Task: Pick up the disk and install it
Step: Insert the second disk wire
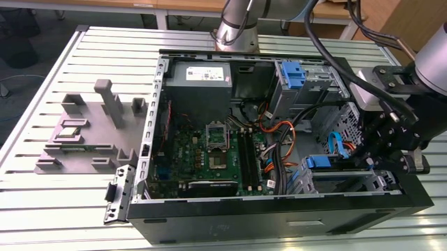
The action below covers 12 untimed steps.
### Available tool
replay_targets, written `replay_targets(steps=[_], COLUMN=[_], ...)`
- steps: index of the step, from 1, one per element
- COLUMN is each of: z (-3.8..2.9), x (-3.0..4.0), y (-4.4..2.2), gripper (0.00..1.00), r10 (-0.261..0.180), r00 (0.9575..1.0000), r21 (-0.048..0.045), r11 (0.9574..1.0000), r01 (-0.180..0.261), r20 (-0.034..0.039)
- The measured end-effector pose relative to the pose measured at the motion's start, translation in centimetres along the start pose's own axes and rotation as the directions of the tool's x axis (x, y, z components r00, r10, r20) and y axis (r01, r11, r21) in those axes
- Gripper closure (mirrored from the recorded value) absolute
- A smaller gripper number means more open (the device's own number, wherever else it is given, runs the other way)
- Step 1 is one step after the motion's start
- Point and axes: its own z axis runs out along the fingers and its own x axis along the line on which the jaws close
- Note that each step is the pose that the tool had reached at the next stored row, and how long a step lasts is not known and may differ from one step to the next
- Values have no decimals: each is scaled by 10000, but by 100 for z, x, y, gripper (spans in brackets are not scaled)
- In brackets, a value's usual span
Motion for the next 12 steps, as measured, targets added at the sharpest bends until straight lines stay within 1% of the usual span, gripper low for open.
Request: replay_targets(steps=[1,3,8,12], z=[3,6,18,34], x=[-2,-6,-18,-28], y=[-10,-32,-67,-75], gripper=[75,75,75,75], r10=[0,-2,-2,-2], r00=[10000,9999,9999,9999], r21=[-15,-48,-111,-125], r11=[10000,10000,9999,9999], r01=[0,2,1,0], r20=[-53,-106,-142,-127])
